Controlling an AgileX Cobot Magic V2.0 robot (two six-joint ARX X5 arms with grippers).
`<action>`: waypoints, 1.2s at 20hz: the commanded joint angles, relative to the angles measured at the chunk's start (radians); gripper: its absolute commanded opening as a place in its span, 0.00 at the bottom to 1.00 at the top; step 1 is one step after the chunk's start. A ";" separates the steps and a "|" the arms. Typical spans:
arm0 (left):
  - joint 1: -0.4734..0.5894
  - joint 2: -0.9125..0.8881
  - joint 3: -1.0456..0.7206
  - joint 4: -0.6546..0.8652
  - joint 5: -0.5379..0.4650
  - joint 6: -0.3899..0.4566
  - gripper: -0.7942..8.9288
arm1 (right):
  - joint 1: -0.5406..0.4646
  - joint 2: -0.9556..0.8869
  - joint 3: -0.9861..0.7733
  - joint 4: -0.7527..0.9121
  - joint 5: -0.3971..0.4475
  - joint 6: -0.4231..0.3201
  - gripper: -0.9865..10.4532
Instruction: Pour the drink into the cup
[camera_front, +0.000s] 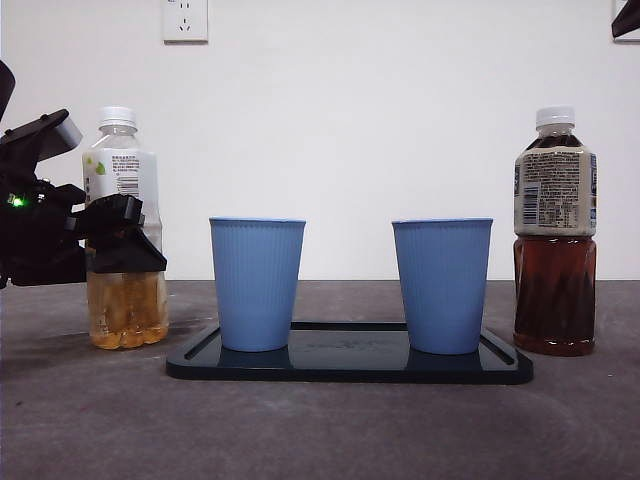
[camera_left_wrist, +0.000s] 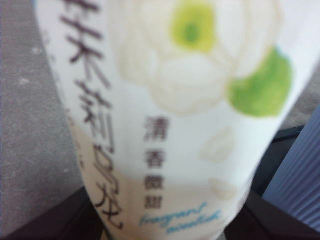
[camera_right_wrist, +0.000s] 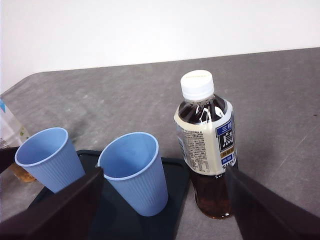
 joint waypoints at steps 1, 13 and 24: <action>0.000 -0.024 0.006 -0.009 -0.004 0.004 0.33 | 0.005 0.001 0.016 0.002 -0.002 -0.011 0.42; 0.000 -0.300 0.104 -0.497 -0.050 0.270 0.30 | 0.005 0.002 0.016 -0.001 -0.002 -0.013 0.42; -0.055 -0.413 0.438 -1.115 -0.320 0.688 0.30 | 0.005 0.001 0.016 -0.019 -0.003 -0.020 0.42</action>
